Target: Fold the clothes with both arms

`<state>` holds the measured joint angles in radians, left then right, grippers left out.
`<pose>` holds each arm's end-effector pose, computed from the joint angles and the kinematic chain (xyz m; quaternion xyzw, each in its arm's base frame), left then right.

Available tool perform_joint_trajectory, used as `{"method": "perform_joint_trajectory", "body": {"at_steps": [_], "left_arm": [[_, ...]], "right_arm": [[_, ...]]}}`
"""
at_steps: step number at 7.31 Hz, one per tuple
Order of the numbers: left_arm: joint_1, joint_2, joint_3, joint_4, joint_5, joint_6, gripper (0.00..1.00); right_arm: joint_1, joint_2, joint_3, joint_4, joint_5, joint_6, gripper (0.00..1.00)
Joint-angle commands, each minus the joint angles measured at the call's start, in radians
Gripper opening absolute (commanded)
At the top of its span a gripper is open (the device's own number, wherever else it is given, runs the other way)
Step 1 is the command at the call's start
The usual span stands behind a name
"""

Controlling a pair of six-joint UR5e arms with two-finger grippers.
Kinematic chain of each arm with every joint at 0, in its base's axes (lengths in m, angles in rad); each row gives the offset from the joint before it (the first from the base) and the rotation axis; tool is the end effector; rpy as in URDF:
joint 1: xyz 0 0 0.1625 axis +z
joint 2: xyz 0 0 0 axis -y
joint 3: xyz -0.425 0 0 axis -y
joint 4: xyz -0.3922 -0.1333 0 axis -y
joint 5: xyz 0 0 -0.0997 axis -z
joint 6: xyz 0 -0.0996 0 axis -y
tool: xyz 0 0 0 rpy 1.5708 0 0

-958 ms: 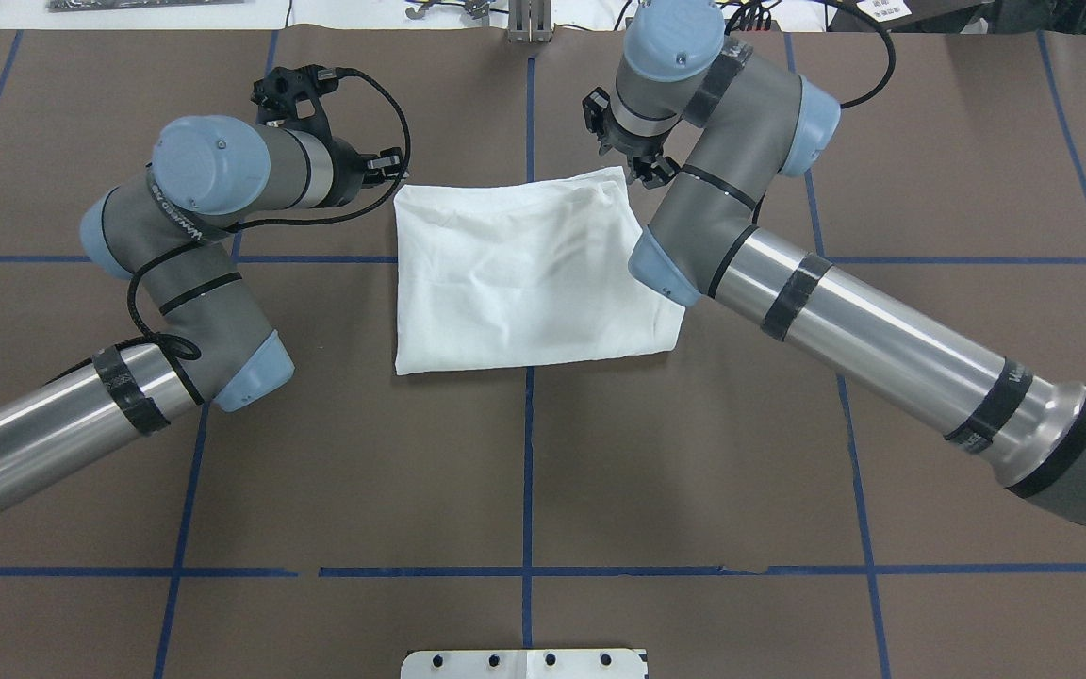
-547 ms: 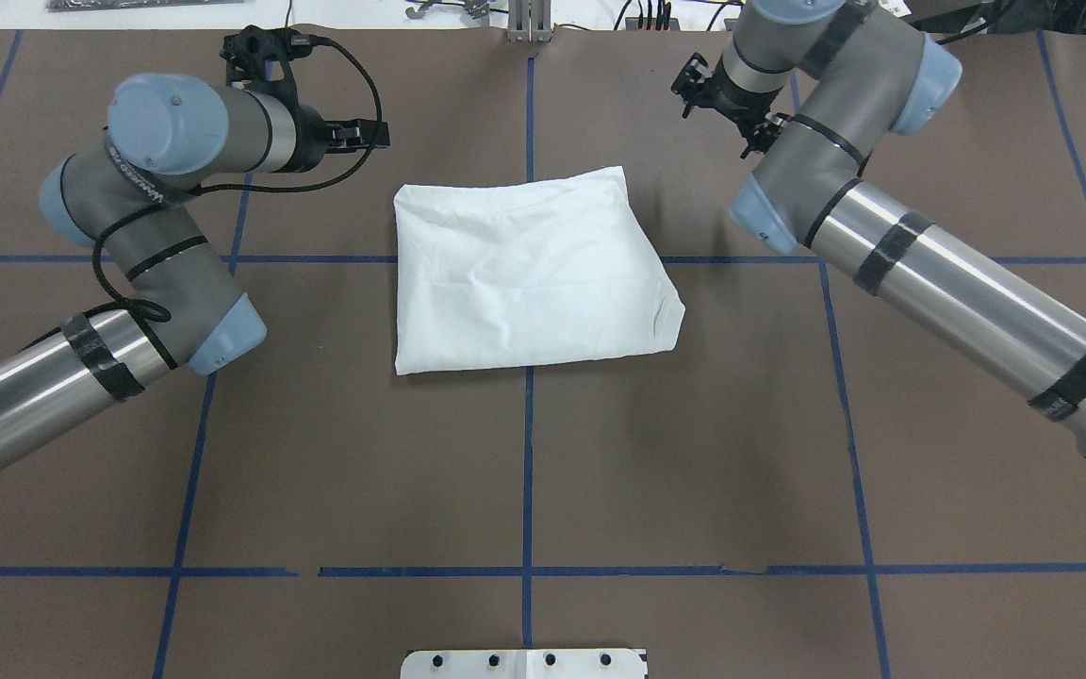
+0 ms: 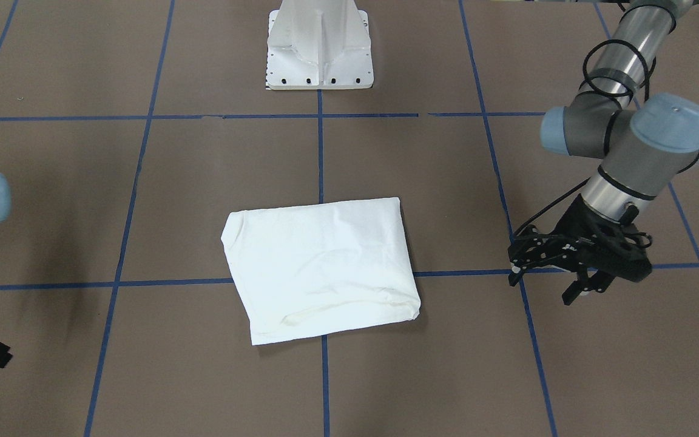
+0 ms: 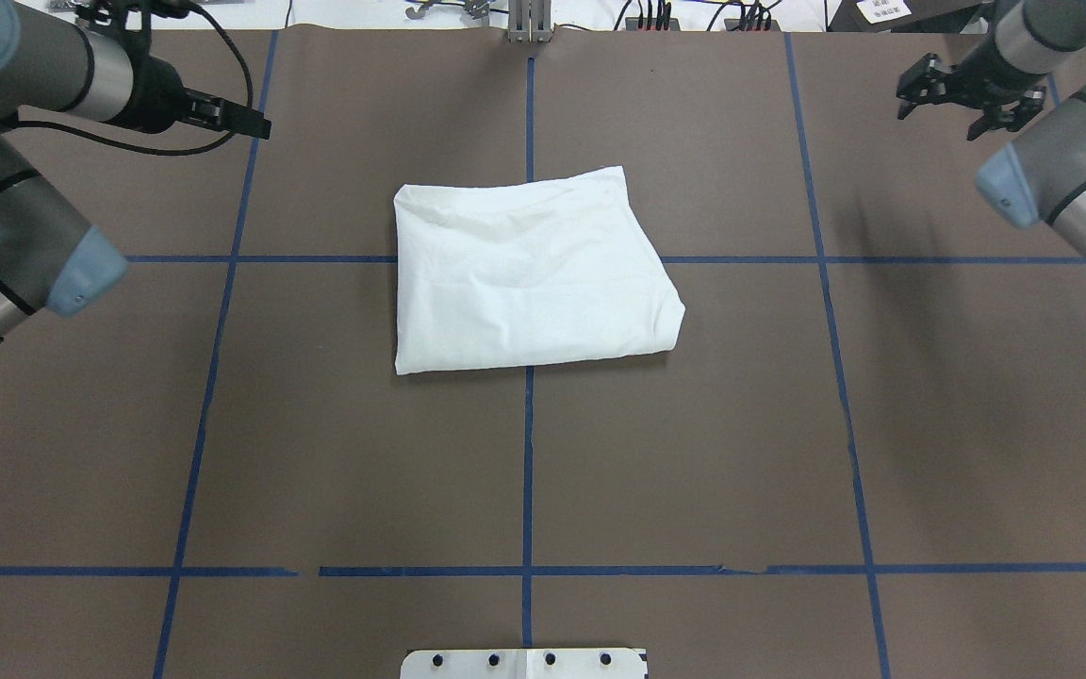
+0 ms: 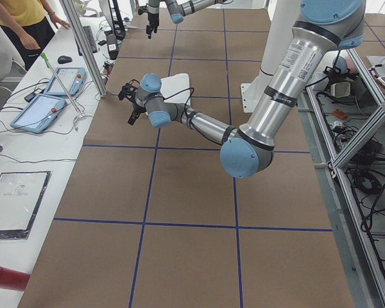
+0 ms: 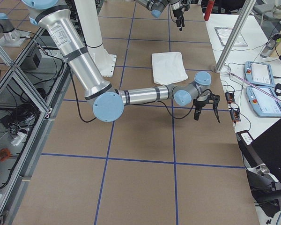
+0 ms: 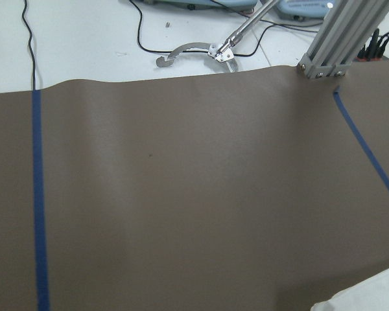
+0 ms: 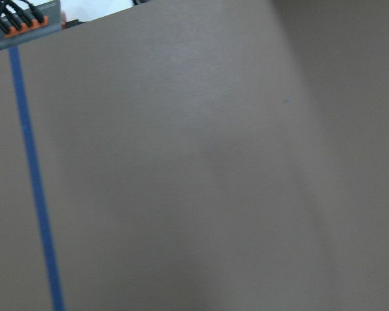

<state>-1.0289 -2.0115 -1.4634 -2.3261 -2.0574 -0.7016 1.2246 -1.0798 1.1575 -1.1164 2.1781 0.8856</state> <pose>0.2744 -0.6240 0.3711 0.2885 0.4603 0.0581 0.8376 -0.1720 -0.7021 0.5267 0.0381 -0.3804 0.1695 0.9083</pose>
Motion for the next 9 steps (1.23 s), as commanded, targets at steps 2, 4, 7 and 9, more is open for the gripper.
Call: {"method": "perform_joint_trajectory", "body": {"at_steps": [2, 4, 7, 9], "left_arm": [[-0.08, 0.187, -0.213, 0.023, -0.078, 0.06, 1.0], [-0.079, 0.267, -0.259, 0.028, -0.084, 0.057, 1.0], [-0.188, 0.433, -0.308, 0.031, -0.113, 0.285, 1.0], [-0.243, 0.486, -0.319, 0.062, -0.112, 0.298, 1.0]], "right_arm": [[0.124, -0.149, 0.037, 0.009, 0.101, -0.314, 1.0], [0.148, -0.239, 0.086, 0.082, 0.118, -0.358, 1.0], [0.179, -0.287, 0.093, 0.092, 0.161, -0.483, 1.0], [0.179, -0.31, 0.096, 0.092, 0.15, -0.533, 1.0]]}}
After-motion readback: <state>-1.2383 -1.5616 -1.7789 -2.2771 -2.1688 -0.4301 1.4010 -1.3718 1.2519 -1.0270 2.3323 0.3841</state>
